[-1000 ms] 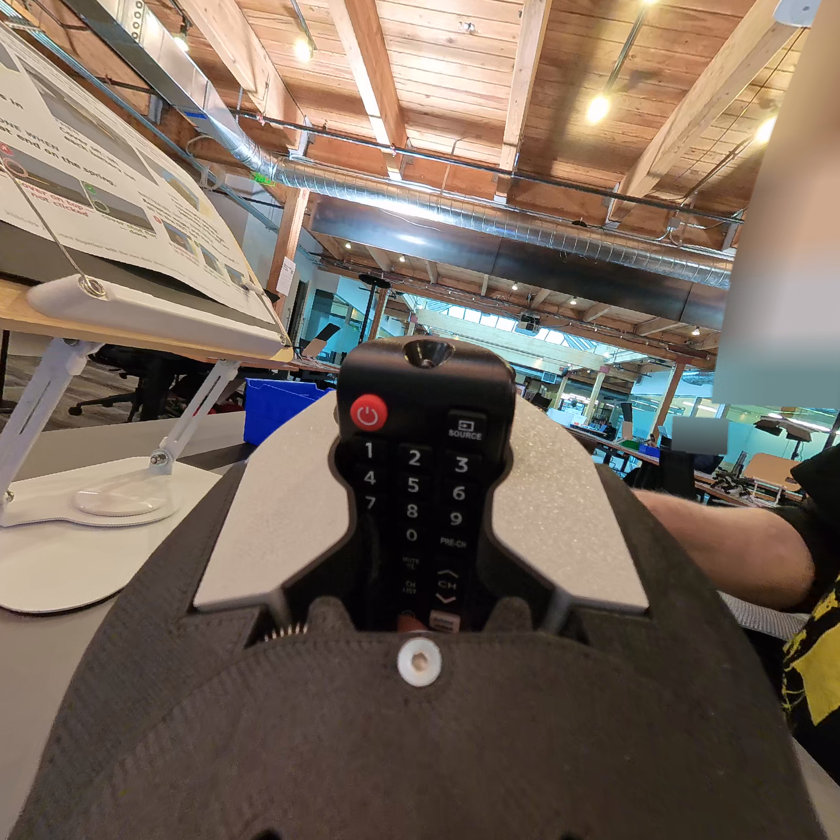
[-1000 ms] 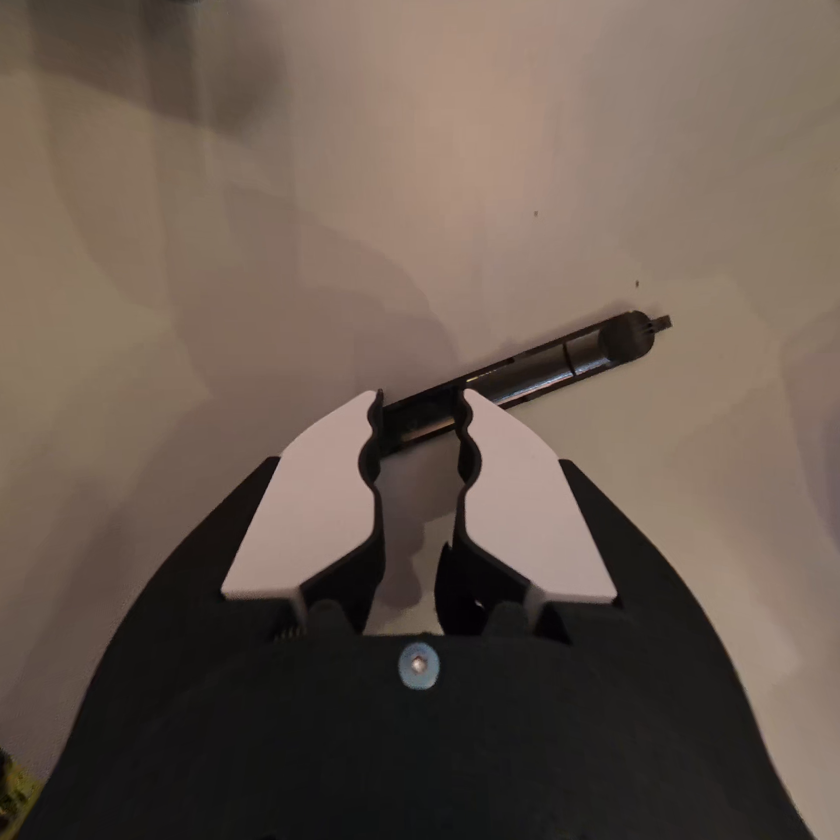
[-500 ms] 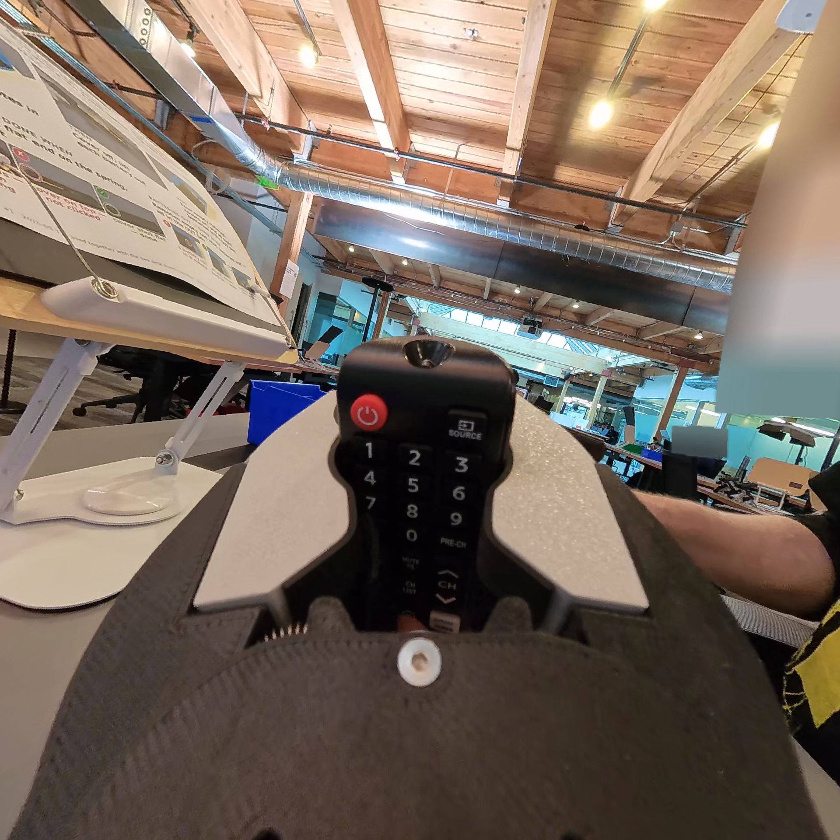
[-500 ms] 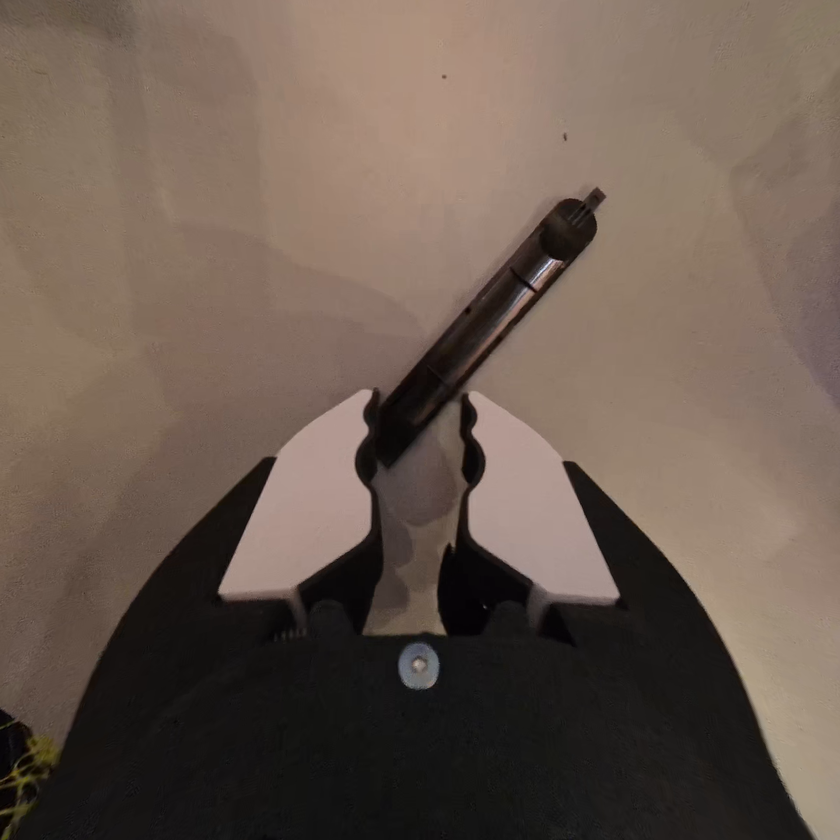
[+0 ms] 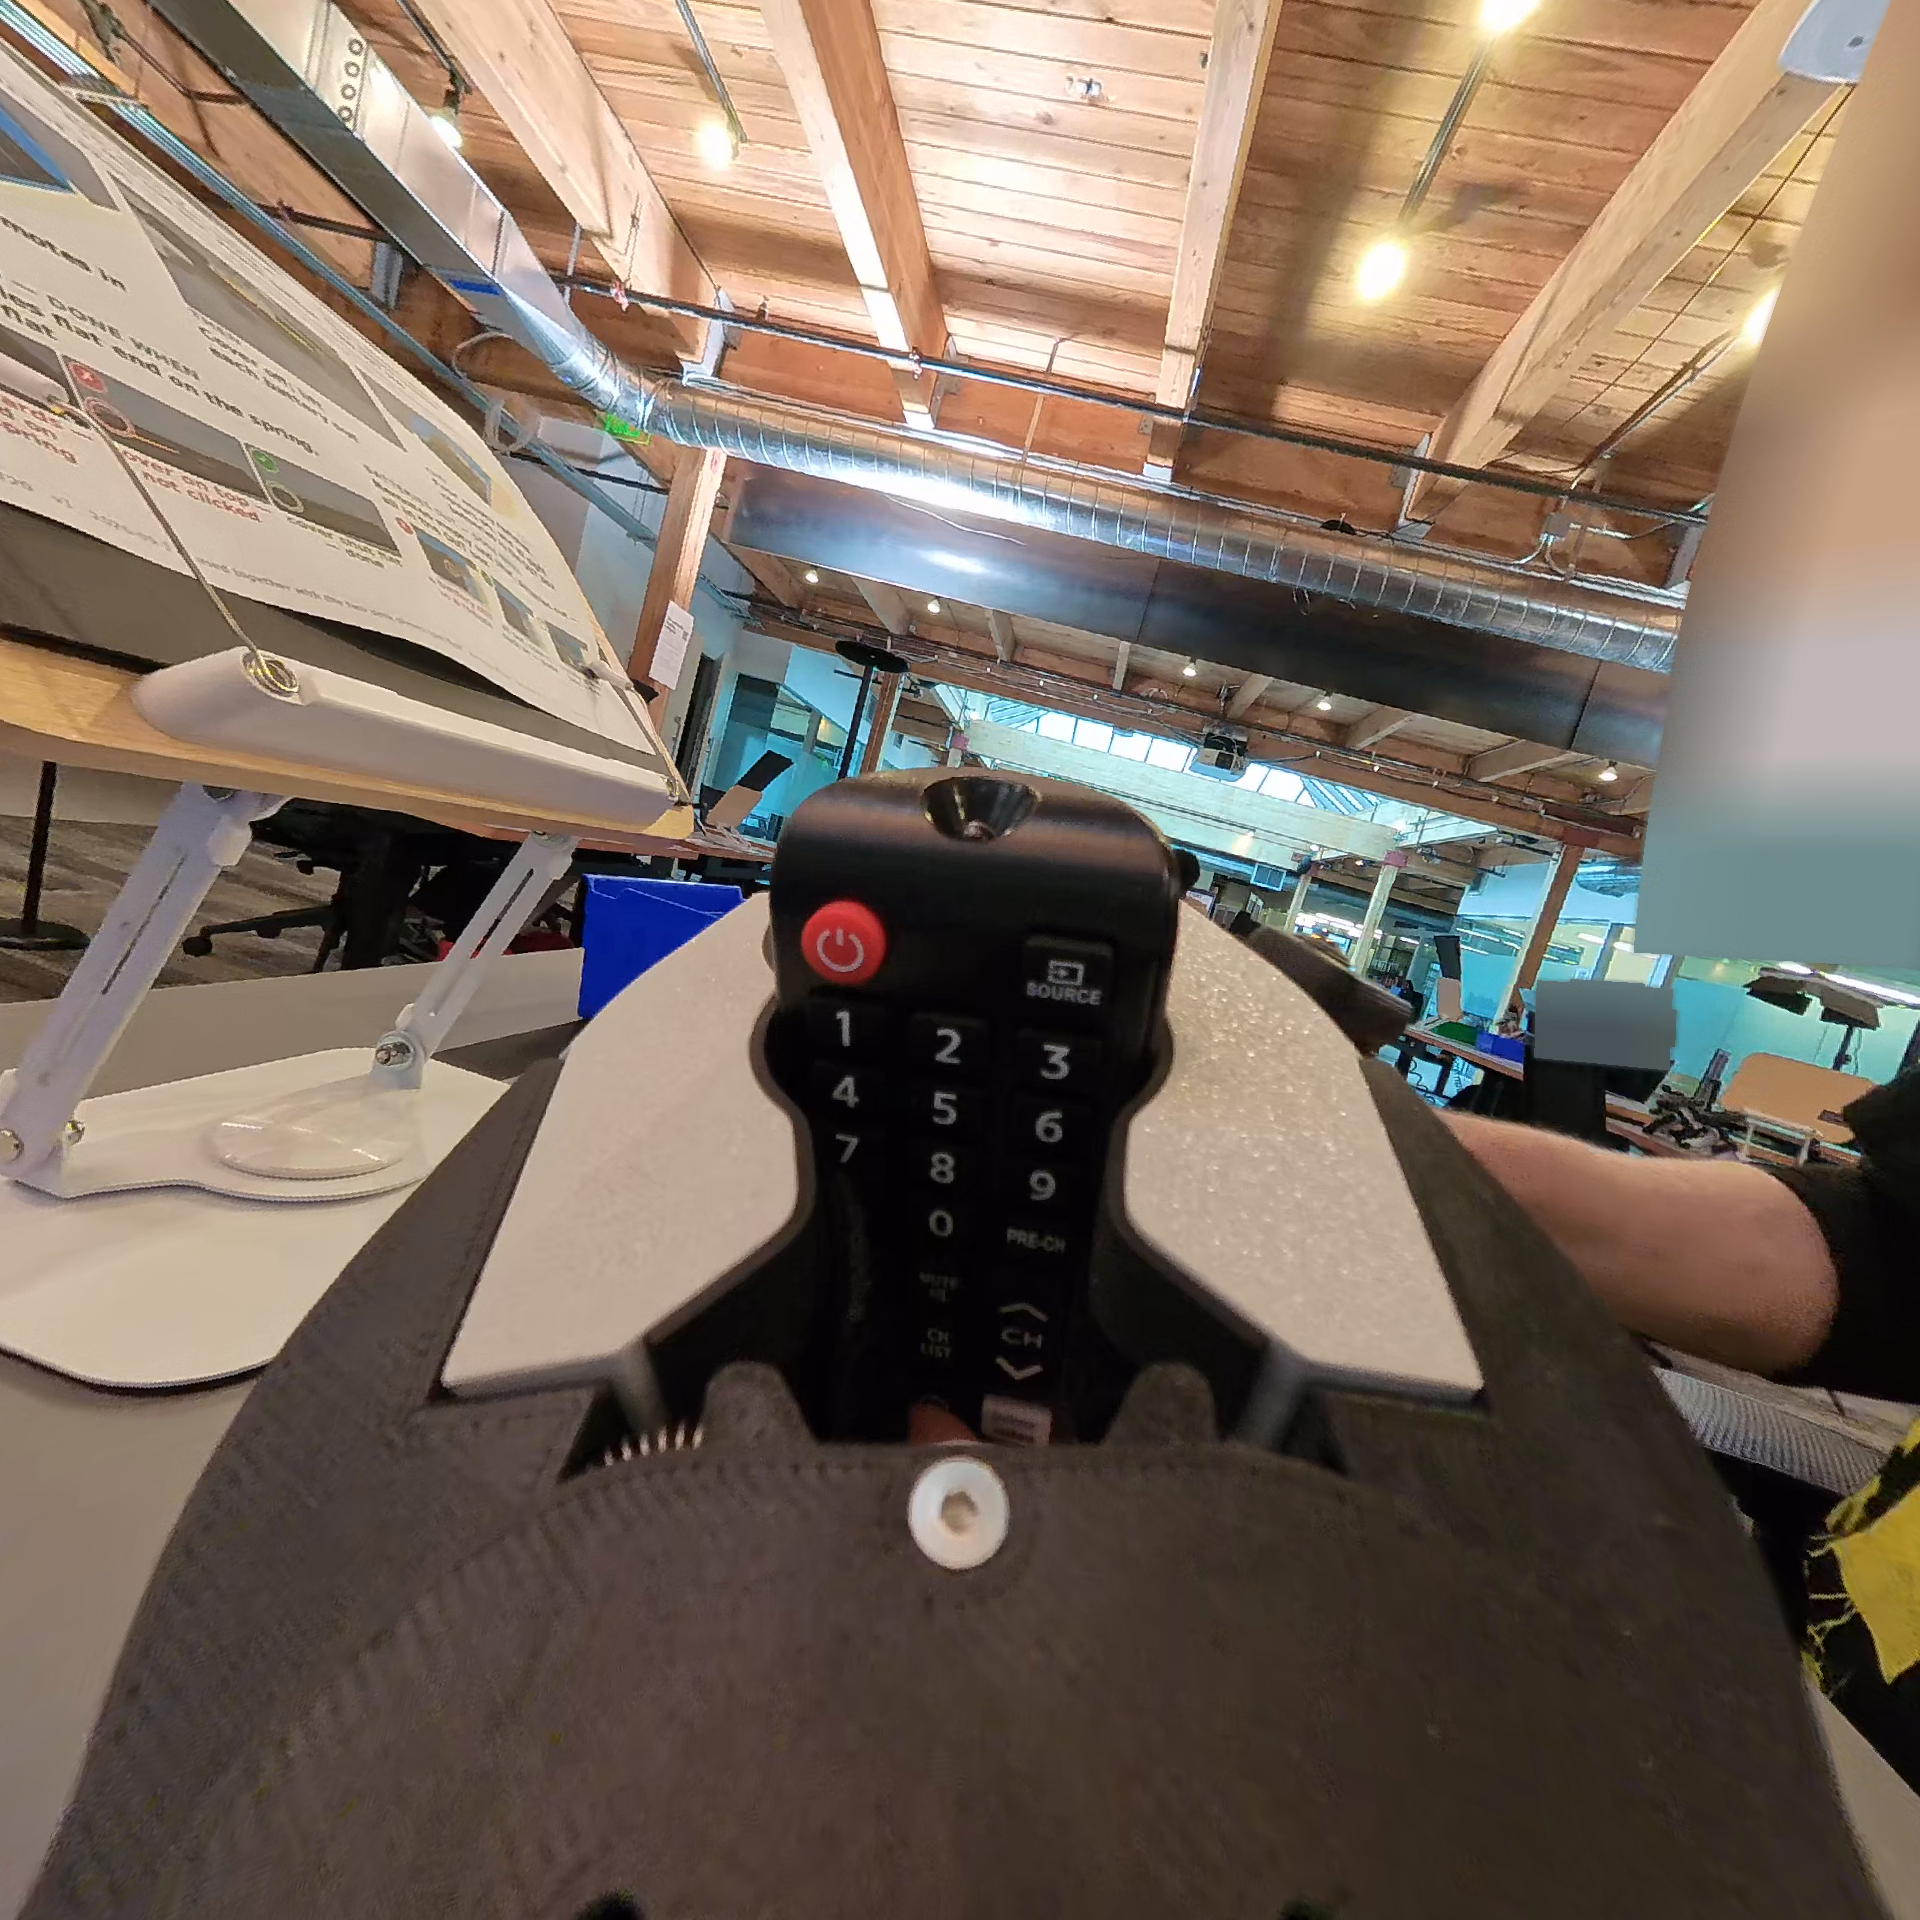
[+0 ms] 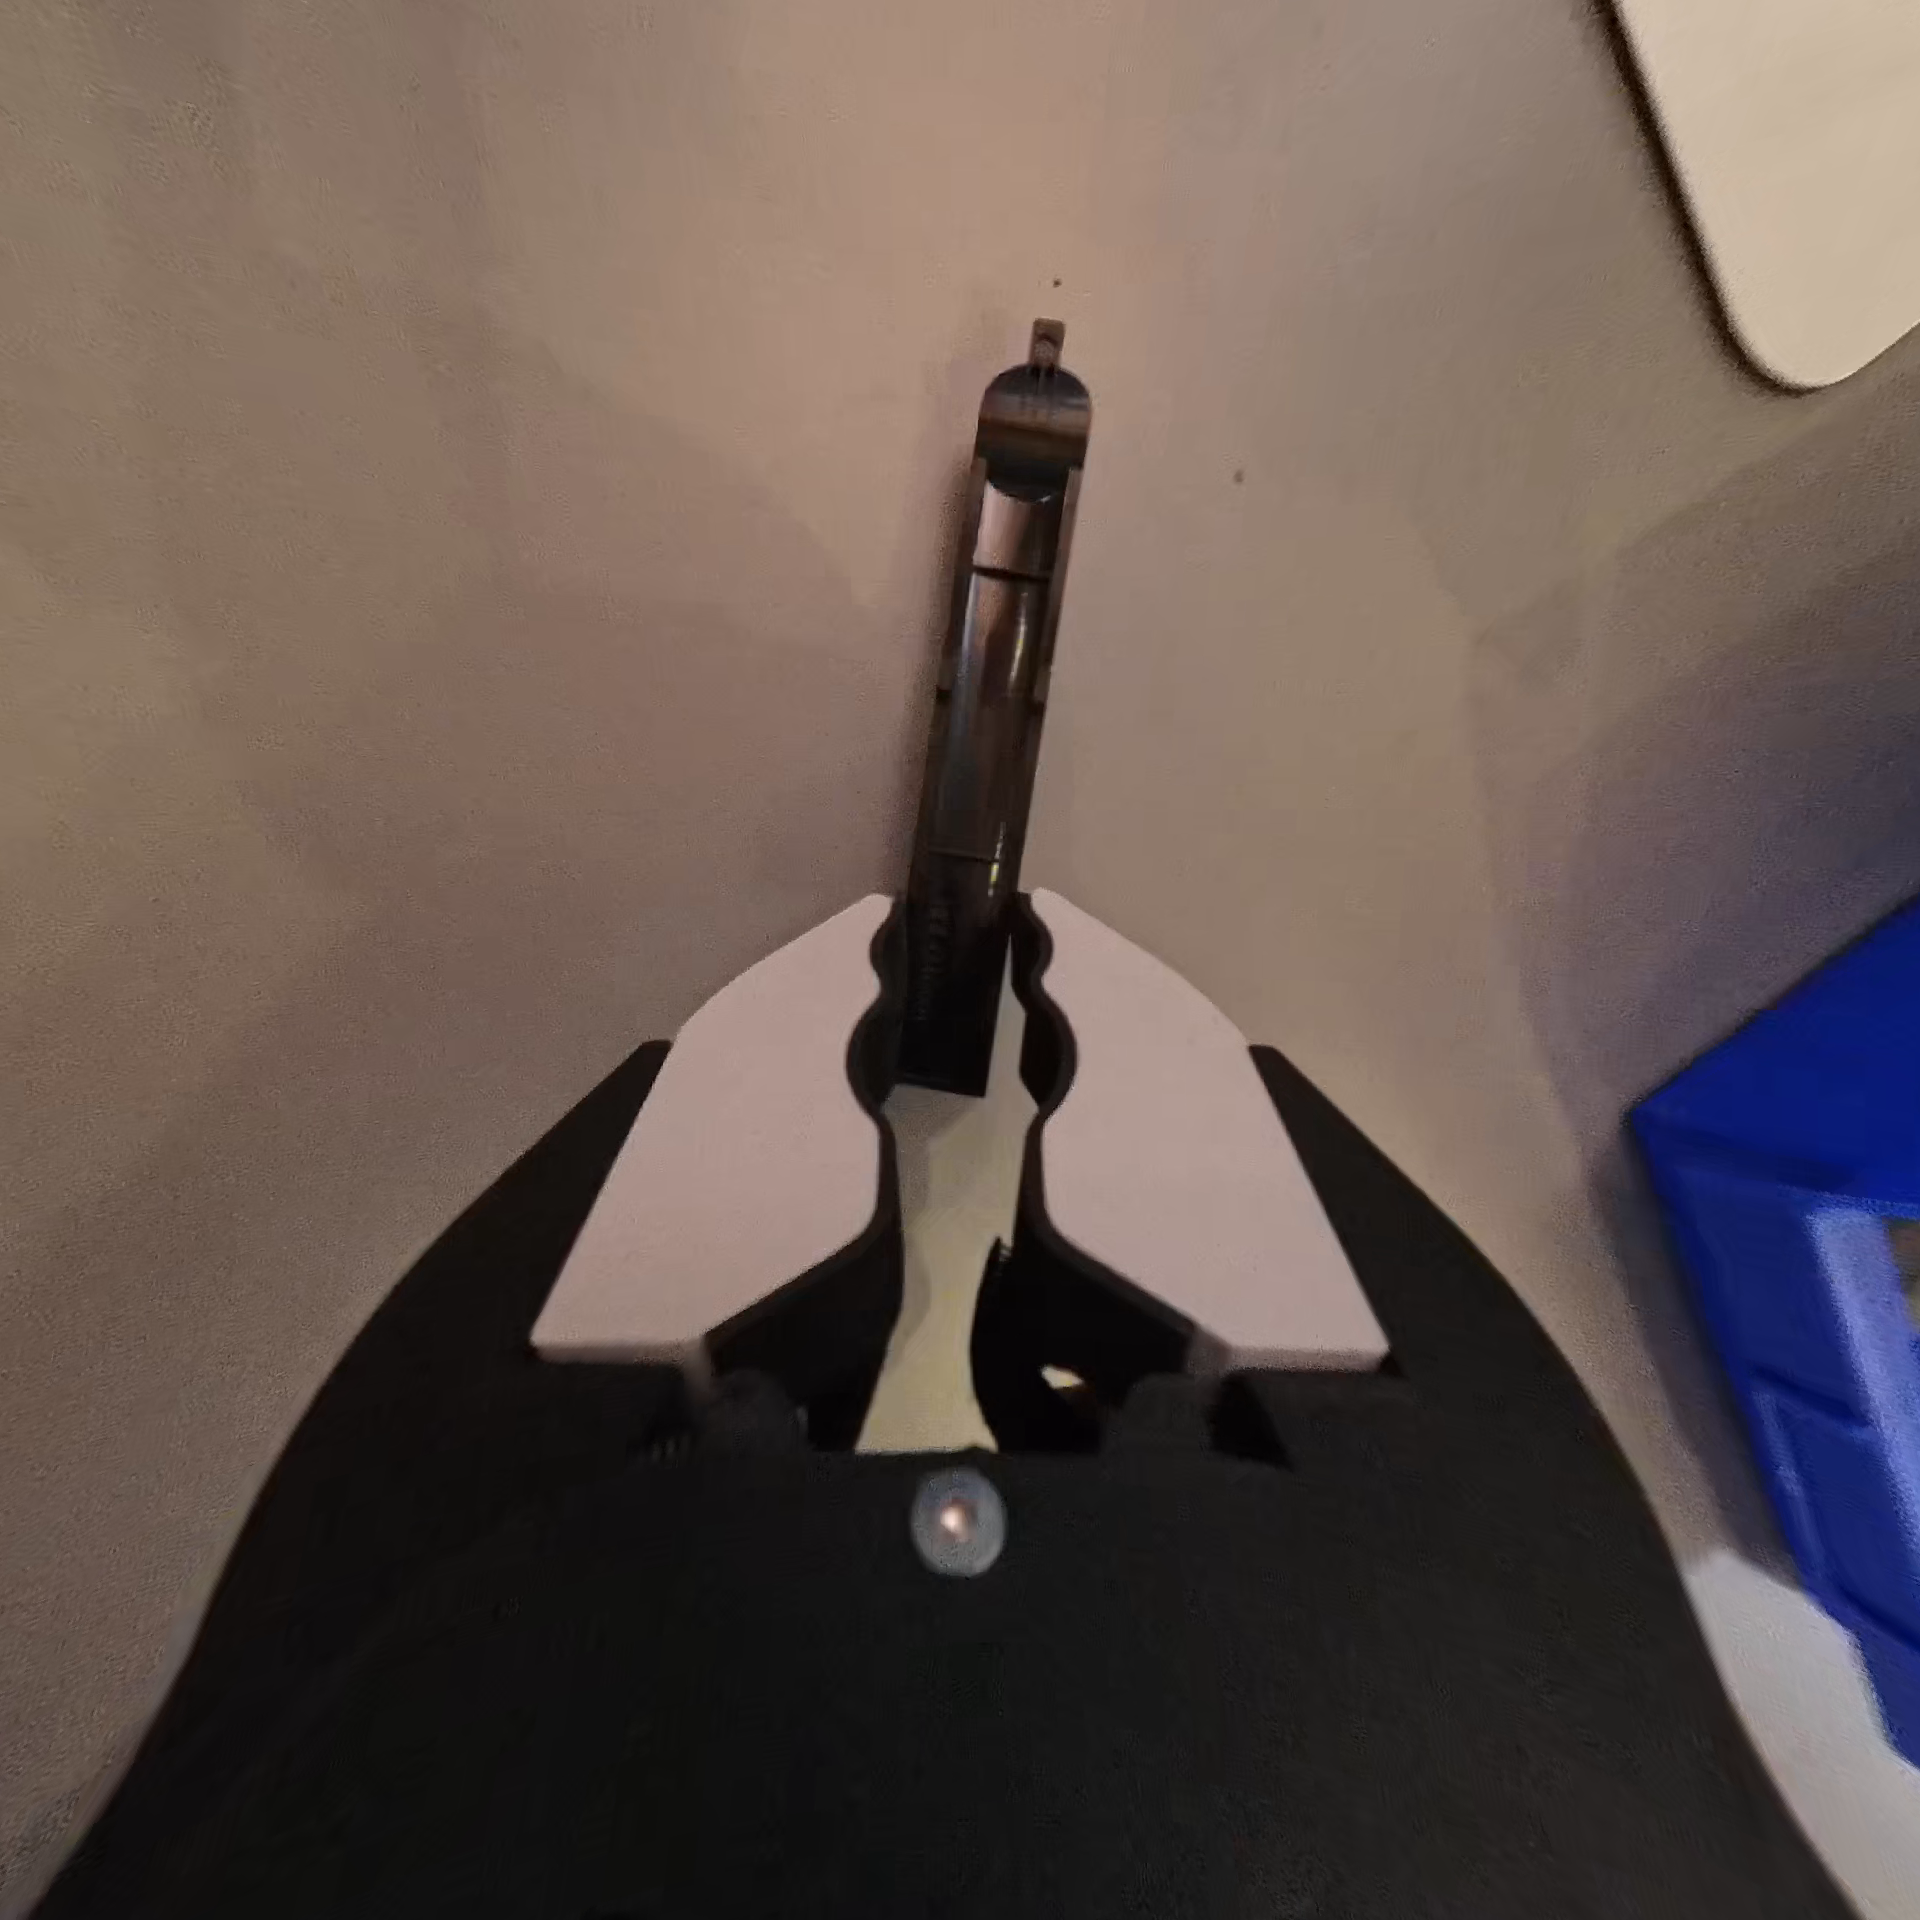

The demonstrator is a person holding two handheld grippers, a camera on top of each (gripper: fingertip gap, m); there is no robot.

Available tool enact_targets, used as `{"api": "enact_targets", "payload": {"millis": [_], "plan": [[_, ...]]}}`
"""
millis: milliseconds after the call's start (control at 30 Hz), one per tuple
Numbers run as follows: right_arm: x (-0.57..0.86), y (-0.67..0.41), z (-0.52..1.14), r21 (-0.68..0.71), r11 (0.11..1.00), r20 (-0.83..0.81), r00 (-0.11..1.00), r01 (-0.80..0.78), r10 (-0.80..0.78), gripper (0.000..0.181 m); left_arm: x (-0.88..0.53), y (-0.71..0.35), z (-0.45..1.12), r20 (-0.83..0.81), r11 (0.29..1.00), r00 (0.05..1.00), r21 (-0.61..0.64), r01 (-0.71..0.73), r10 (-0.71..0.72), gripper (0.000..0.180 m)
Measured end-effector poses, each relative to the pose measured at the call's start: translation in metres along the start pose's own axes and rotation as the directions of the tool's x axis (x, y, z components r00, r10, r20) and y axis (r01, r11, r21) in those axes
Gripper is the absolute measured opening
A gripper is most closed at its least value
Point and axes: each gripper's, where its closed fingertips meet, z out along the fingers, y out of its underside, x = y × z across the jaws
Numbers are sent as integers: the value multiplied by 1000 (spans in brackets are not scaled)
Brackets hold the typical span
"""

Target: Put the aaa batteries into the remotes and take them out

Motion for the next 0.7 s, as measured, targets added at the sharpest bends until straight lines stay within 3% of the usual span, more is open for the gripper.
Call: {"api": "enact_targets", "payload": {"millis": [167, 300, 467, 600, 700], "plan": [[28, 0, -14, -134, 918, -239, 887, 372, -395, 19, 0, 2, 1, 1, 1000, 1000, -5, 1, -1, 60], [49, -14, -15, -324, 688, -431, 545, 650, -719, 19, 1, 5, 3, -4, 1000, 1000, -14, 3, -3, 60], [46, -21, -5, -396, 453, -406, 290, 799, -867, 19, 1, 7, 4, -3, 1000, 1000, -20, -3, 3, 60], [31, -19, -2, -367, 379, -384, 233, 850, -894, 19, -1, 8, 3, 4, 1000, 1000, -23, -3, 3, 60], [21, -1, 0, -336, 410, -299, 317, 848, -900, 23, -2, 8, 3, 4, 1000, 1000, -25, -1, 1, 60]]}}
